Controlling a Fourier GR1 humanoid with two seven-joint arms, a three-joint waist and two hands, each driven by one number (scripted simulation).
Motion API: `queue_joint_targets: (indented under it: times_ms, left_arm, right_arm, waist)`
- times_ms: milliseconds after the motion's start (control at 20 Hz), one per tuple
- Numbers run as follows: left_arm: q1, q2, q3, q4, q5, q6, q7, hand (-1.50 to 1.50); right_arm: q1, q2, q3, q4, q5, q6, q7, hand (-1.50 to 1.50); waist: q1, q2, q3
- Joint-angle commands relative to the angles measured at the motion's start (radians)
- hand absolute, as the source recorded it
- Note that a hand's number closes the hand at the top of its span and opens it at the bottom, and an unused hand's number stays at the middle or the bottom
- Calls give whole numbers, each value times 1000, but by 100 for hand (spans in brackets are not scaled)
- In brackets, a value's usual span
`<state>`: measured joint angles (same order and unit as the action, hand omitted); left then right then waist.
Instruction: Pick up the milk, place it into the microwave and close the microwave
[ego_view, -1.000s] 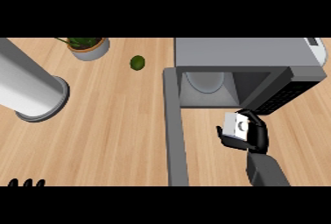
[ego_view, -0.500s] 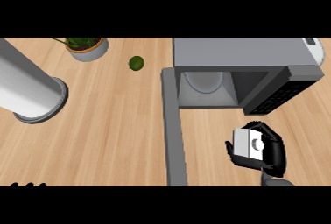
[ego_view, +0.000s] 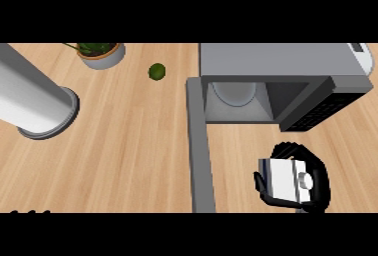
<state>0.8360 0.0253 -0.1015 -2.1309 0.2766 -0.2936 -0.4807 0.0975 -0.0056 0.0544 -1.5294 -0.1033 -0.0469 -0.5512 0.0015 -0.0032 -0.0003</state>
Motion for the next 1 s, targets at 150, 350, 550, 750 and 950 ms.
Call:
queue_joint_targets:
  times_ms: [150, 350, 550, 750, 950]
  left_arm:
    - [-6, 21, 51, -15, 50, -5, 20, -150]
    - [-23, 36, 92, 53, 51, -34, -19, -150]
    - [74, 31, 81, -30, 72, -58, -7, -150]
    - [28, 18, 73, 35, 49, -72, -29, -150]
    - [-66, 20, 96, 77, 45, -45, 3, -150]
  right_arm:
    - [-130, 5, 23, 28, 73, -122, 57, 150]
    - [-291, 6, 27, 162, 91, -197, 102, 150]
    - [-302, 6, 121, 220, 62, -305, 86, 150]
    - [-488, -15, 37, 361, 110, -330, 189, 150]
    - [-604, 5, -22, 653, 59, -343, 44, 150]
  waist:
    - [9, 3, 0]
    - [14, 4, 0]
    - [14, 3, 1]
    - [17, 4, 0]
    - [24, 10, 1]
